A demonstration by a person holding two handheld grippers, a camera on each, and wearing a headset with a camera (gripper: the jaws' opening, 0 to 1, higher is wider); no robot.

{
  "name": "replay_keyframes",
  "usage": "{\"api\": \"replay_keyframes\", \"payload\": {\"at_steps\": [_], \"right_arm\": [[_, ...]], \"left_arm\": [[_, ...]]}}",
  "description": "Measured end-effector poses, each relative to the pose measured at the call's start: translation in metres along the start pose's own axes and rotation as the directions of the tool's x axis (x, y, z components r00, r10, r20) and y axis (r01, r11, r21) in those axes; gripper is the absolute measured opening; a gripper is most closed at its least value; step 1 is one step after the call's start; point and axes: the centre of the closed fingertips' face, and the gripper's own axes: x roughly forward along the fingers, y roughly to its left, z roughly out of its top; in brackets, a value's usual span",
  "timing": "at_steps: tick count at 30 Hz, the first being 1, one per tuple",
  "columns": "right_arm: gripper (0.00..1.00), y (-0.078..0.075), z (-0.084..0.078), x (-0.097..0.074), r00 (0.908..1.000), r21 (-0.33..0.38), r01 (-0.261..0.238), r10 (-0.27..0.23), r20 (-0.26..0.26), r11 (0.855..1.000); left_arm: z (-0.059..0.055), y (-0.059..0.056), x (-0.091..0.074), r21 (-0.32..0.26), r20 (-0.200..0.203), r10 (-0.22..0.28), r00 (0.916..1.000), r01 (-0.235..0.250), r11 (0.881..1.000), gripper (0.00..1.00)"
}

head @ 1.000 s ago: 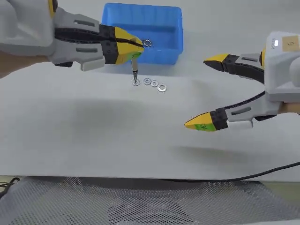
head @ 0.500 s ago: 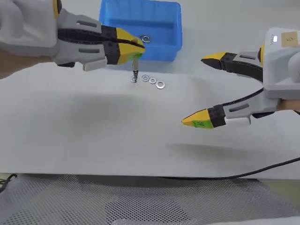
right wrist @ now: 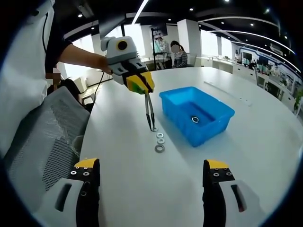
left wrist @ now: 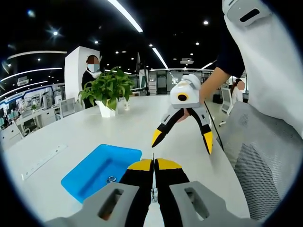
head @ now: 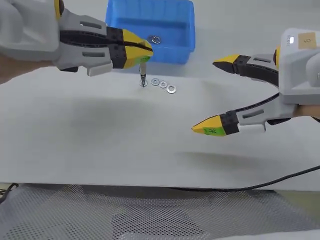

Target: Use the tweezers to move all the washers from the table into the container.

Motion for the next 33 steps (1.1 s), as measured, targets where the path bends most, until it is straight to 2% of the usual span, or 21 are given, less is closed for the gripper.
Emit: {"api": "replay_keyframes", "payload": {"at_steps": [6,14,15,19,22,33], "right_arm": [[0.91,0.001,0.002,0.003,0.9999,-0.006,-0.01,0.01,-0.002,1.0],[0.9,0.004,0.028,0.03,0.9971,-0.077,-0.072,0.074,0.016,0.994],[0.88,0.006,0.03,0.032,0.995,-0.079,-0.099,0.099,0.008,0.992],[0.81,0.003,0.046,0.038,0.9936,-0.143,-0.101,0.107,0.034,0.984],[0.81,0.005,0.053,0.039,0.9908,-0.126,-0.117,0.124,0.054,0.985],[0.59,0.01,0.064,0.067,0.9845,-0.177,-0.154,0.166,0.057,0.972]], "left_arm": [[0.0,-0.002,0.0,-0.006,0.002,-0.009,1.0,0.009,1.0,0.04],[-0.001,-0.007,-0.003,-0.032,-0.001,-0.033,0.9994,0.033,0.999,0.04],[-0.001,-0.006,-0.003,-0.035,0.0,-0.033,0.9994,0.033,0.999,0.04],[-0.001,-0.006,-0.002,-0.042,0.0,-0.036,0.9994,0.036,0.998,0.04],[-0.002,-0.006,-0.004,-0.05,0.001,-0.035,0.9994,0.035,0.998,0.04],[-0.002,-0.008,-0.003,-0.064,0.002,-0.05,0.9988,0.05,0.997,0.05]]}}
